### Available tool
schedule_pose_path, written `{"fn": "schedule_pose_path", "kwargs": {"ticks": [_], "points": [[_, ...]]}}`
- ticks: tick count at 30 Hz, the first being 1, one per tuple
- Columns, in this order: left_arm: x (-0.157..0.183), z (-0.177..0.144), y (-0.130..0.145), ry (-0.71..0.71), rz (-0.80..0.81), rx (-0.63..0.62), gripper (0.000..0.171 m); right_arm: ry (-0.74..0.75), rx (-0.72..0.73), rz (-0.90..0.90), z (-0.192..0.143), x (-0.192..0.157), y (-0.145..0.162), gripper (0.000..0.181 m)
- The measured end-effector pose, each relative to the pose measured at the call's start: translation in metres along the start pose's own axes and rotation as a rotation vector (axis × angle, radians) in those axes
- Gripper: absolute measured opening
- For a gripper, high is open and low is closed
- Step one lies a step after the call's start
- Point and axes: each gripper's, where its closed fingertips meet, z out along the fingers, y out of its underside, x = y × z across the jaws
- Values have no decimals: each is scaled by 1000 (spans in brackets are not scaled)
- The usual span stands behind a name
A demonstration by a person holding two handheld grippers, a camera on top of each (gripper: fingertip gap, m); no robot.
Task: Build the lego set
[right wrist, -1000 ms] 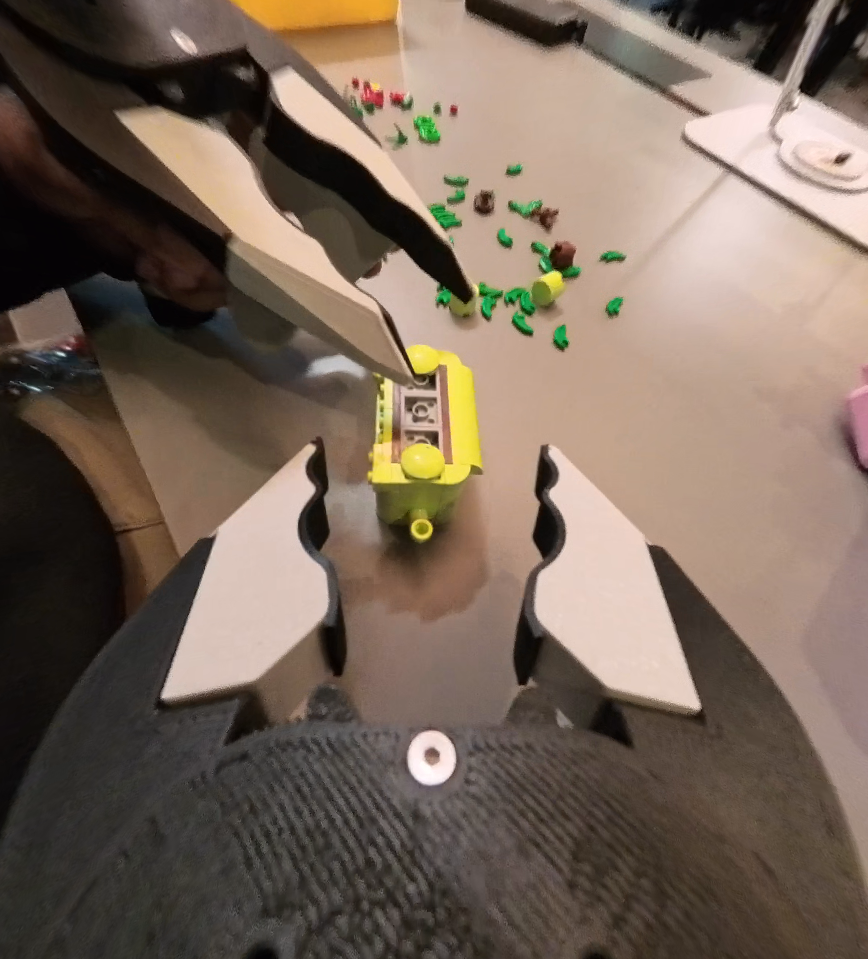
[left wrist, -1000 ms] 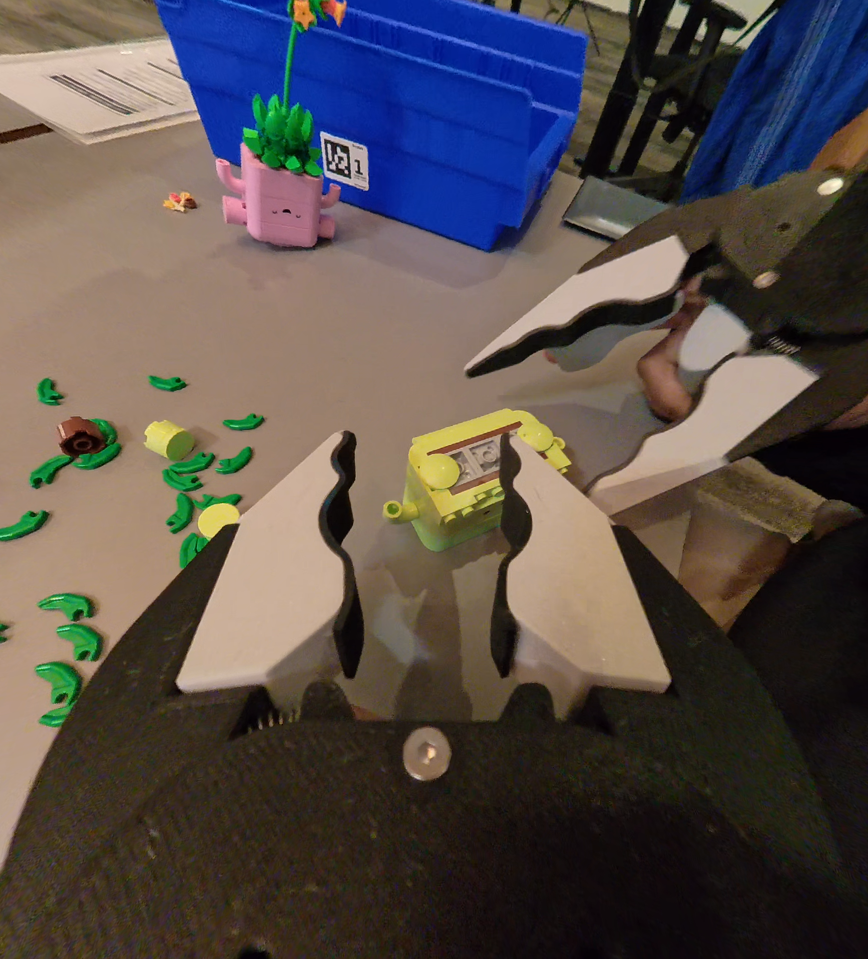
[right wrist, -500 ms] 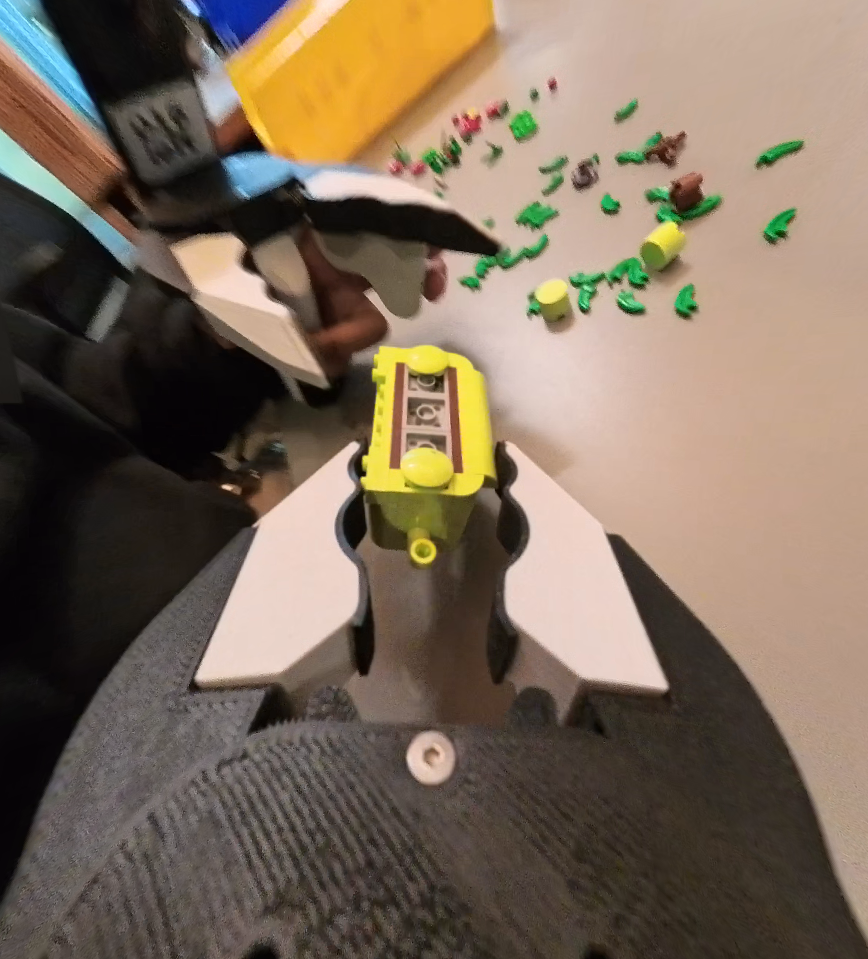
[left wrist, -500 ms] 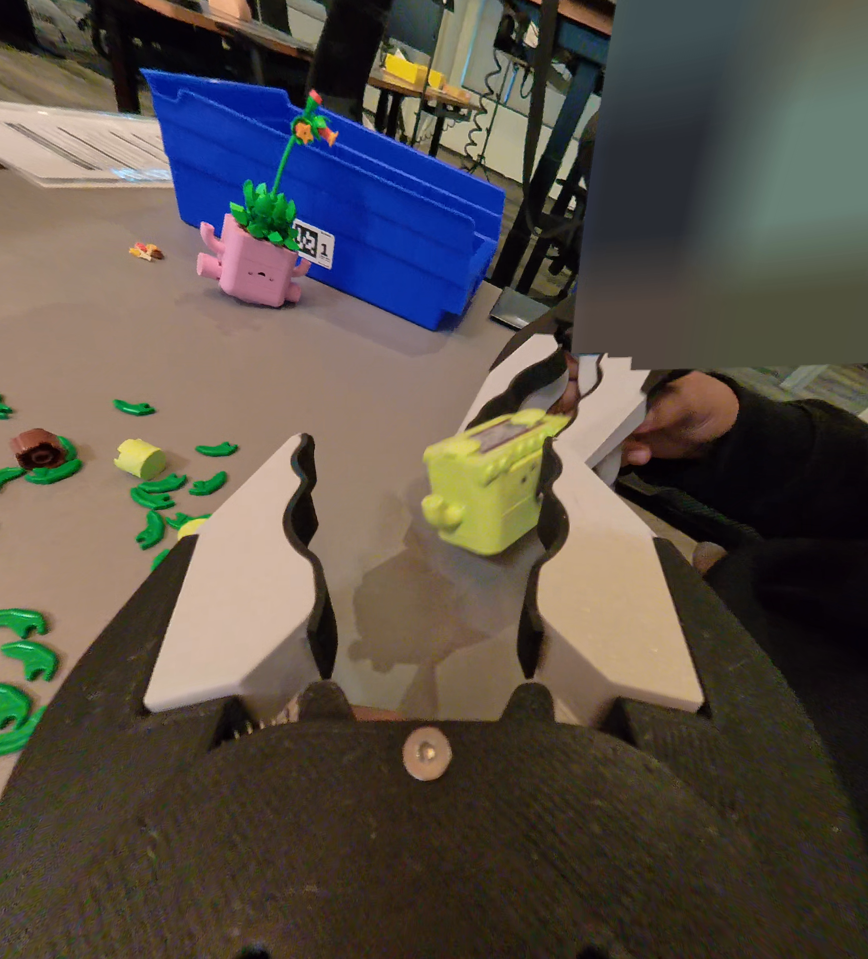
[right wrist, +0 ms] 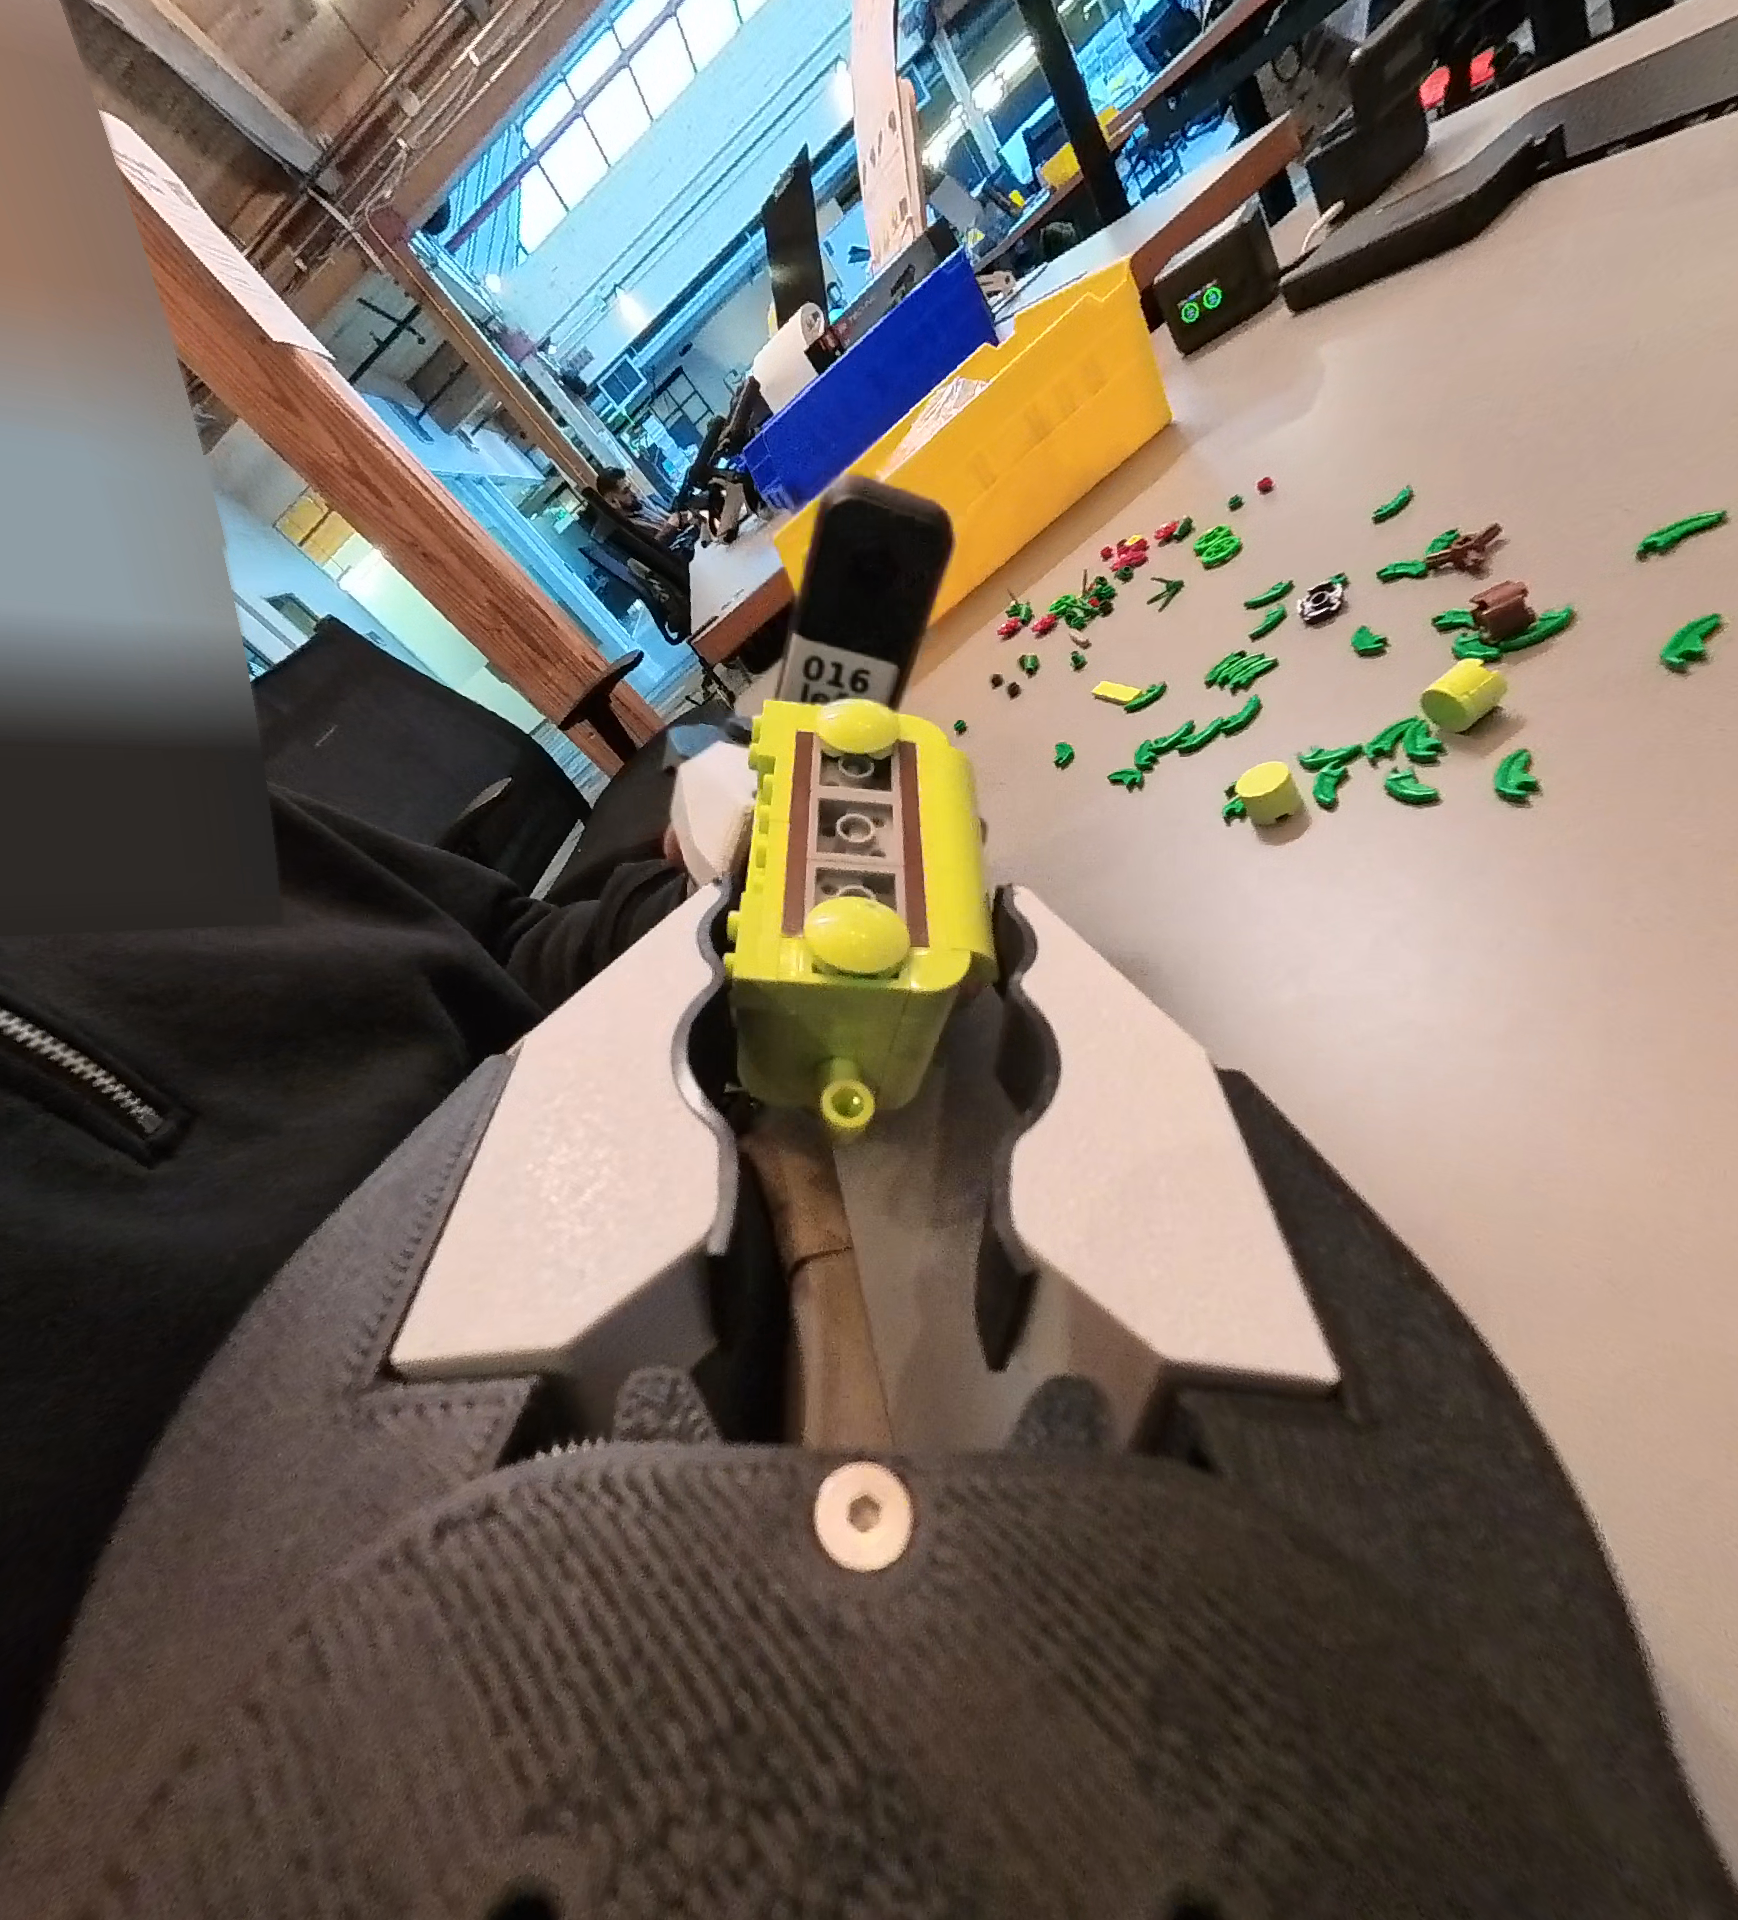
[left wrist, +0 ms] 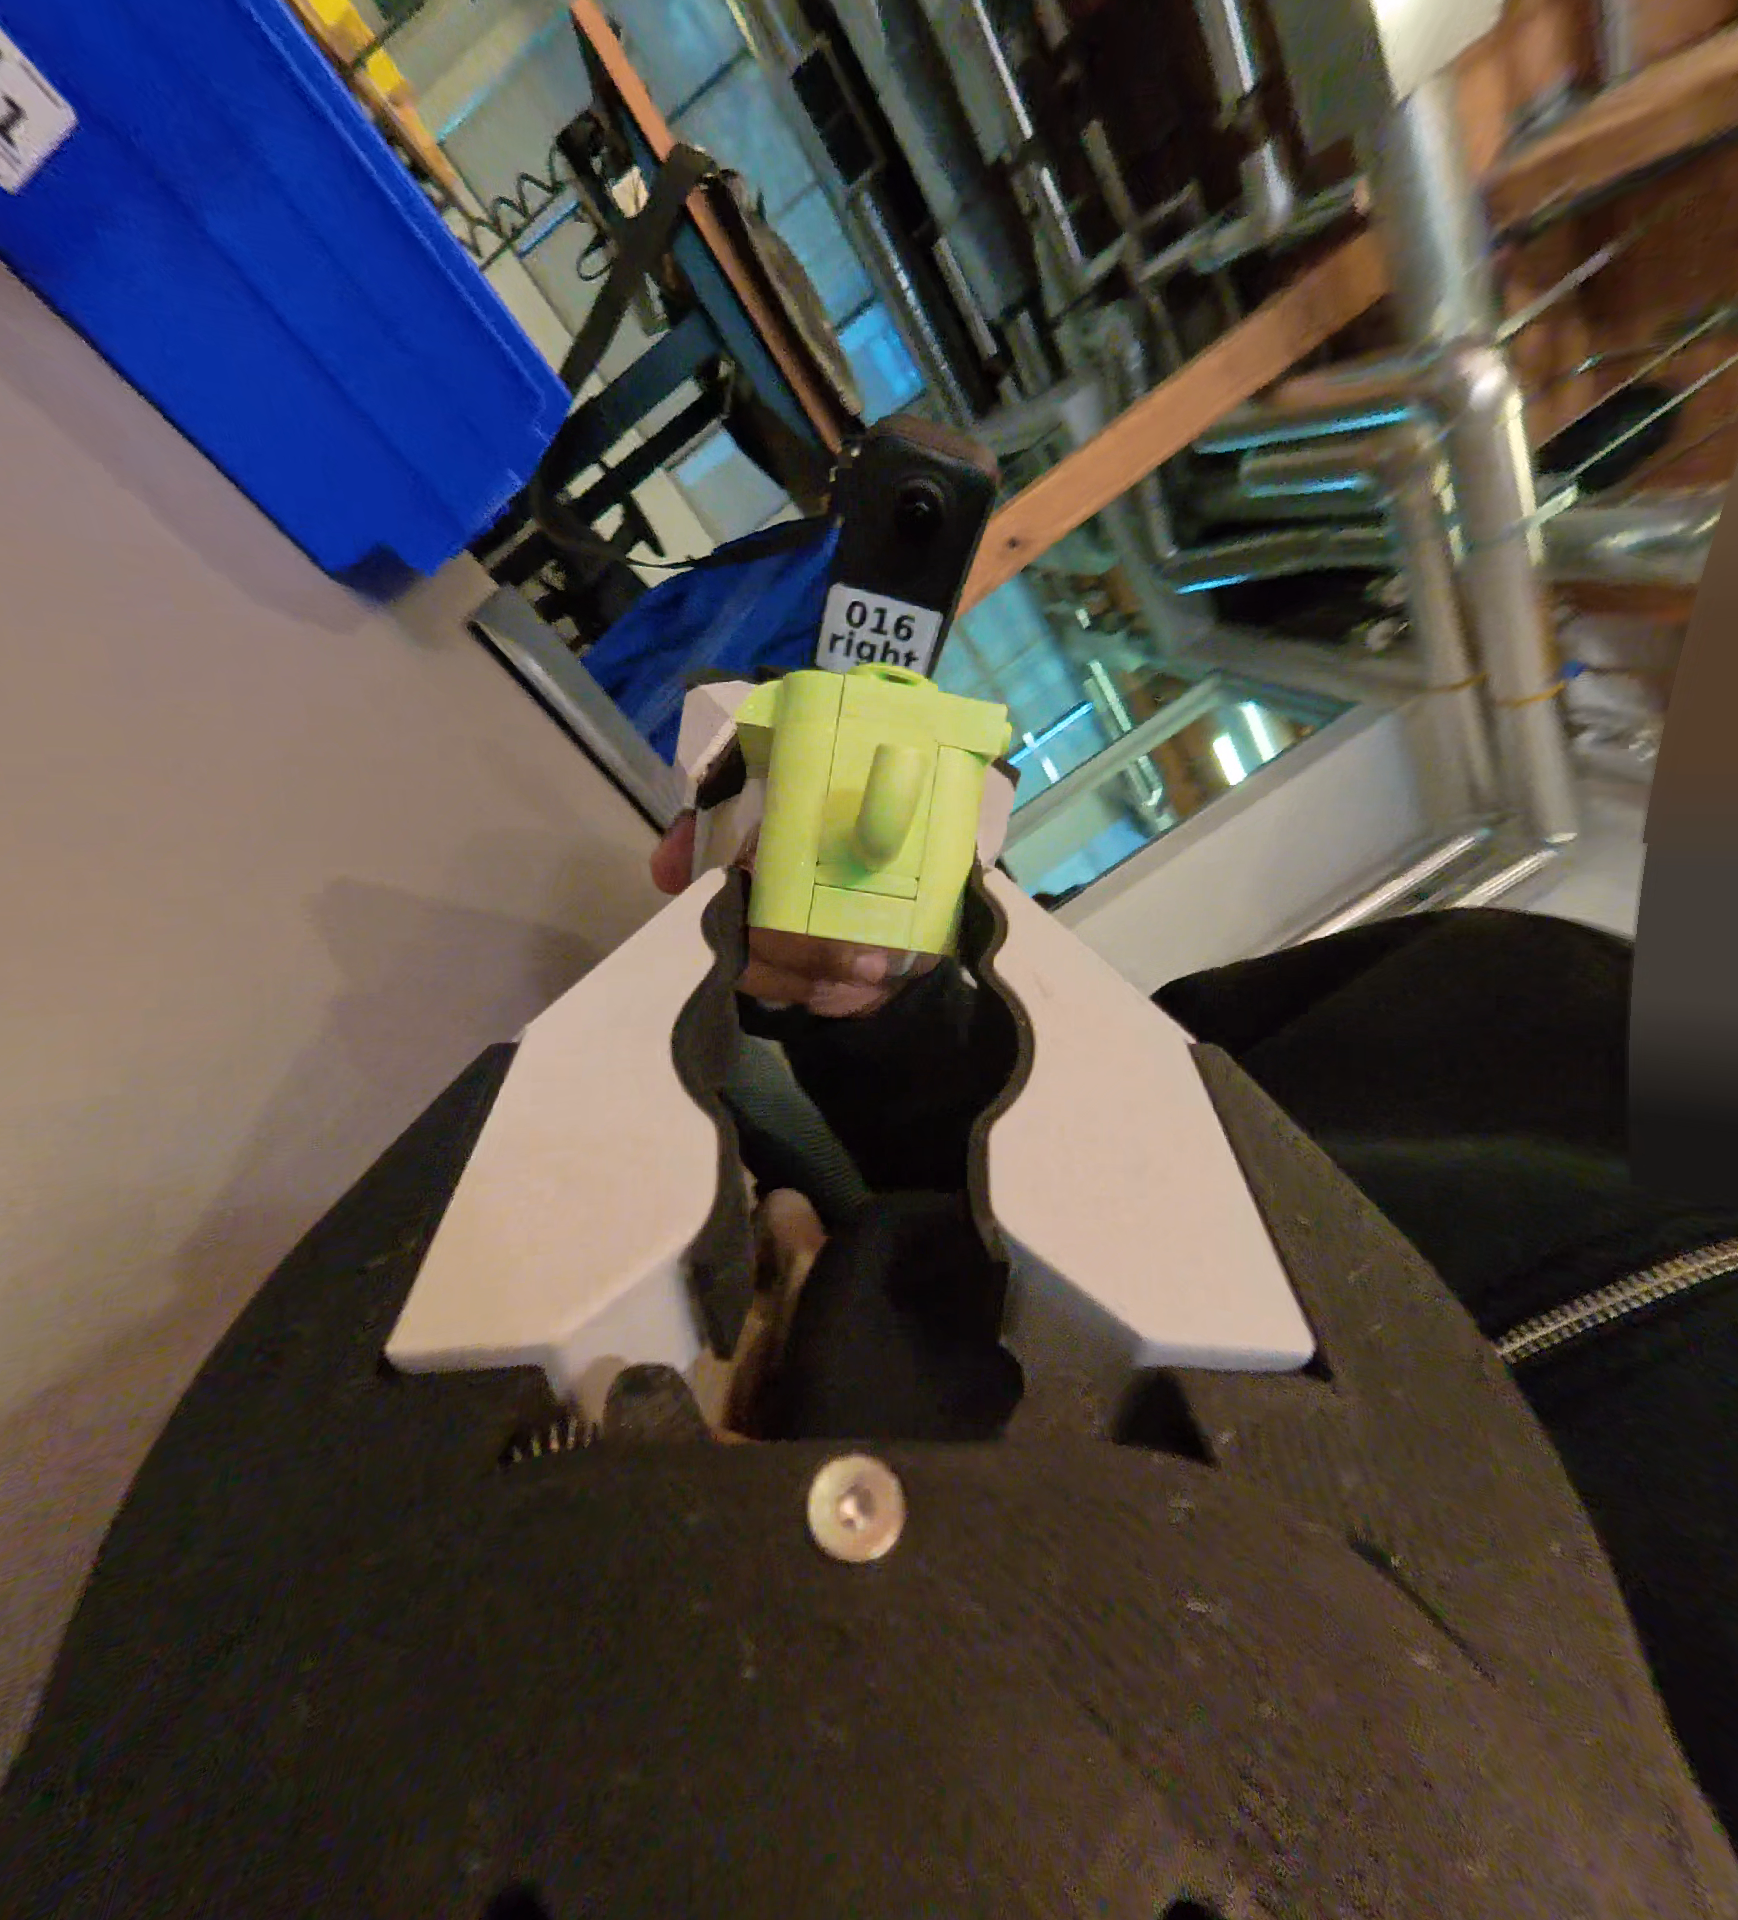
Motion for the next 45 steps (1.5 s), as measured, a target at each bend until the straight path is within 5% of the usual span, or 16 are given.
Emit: {"fn": "schedule_pose_path", "kwargs": {"ticks": [7,11,19,24,45], "points": [[1,1,-6,22,-48,62,40,17,79,-99,-10,-4,-17,60],[-6,-7,-19,-7,-82,133,39,171,148,-386,-23,-3,-32,69],[-27,-27,-44,-47,-243,345,39,566,69,-880,-3,6,-14,89],[-23,-27,-46,-18,-272,358,39,716,110,-1162,10,5,-13,65],[-15,-22,-39,53,-318,326,39,624,90,-1113,10,3,-15,47]]}}
